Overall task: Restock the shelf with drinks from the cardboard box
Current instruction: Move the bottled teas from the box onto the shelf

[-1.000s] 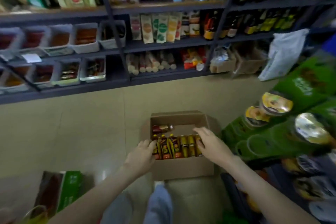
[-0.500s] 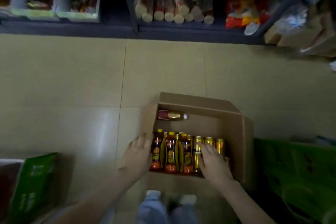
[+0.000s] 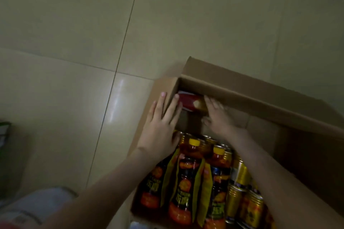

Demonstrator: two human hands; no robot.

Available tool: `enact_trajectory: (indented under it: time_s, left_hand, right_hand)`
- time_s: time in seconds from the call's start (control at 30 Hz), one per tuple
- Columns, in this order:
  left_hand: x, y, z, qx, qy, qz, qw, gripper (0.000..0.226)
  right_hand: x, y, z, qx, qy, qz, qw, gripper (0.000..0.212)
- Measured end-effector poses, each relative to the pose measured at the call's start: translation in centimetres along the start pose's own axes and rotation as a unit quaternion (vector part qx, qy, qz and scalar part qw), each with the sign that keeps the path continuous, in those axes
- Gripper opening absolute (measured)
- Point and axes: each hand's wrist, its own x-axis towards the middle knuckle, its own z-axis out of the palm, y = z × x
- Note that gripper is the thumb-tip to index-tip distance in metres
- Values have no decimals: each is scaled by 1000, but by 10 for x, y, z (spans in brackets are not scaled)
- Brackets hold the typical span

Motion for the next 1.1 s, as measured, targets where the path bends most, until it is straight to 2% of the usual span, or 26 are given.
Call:
enact_trajectory:
  time_s: [0.07,0.13,0.3,0.43,0.5,0.63,0.77,0.87,0.97,1.03,1.1]
  left_hand:
    - [-2,0,2,-11,25,-2,1000,83]
    - [-1,-2,1,-12,37,4,999,80]
    - [-2,-1,0,-17,18,-3,1000,76]
    - [-6,-2,-12,-17,-33,15,999,78]
    - [-12,3,-31,-19,-74,8,997,83]
    - [-30,38,-120,-29,-88,45,995,88]
    - [-53,80,-244,-8,-61,160,985,89]
    - [-79,105,-330,58,-51,277,958,92]
    - [-118,131,-408,64,-30,377,924,79]
    - [-151,147,-458,42,-25,418,907,74]
    - [-185,163,-503,24,-41,412,910,73]
  right_hand:
    - [18,-2,10,-93,13,-3,996,92]
    - [25,-3,14,-138,31,-2,990,95]
    - [30,0,19,-35,-43,24,998,87]
    - [0,3,-9,-85,-28,14,996,77]
    - [-34,4,-35,-118,2,20,993,78]
    - [-136,1,-98,-100,56,55,992,84]
    - [-274,-23,-163,-63,92,62,992,81]
    - [-384,-51,-204,-31,117,49,991,78]
    - [-490,-80,-234,-26,167,39,985,81]
    - [-555,-93,-242,-24,218,54,974,86]
    - [-614,-107,-246,-20,285,67,956,87]
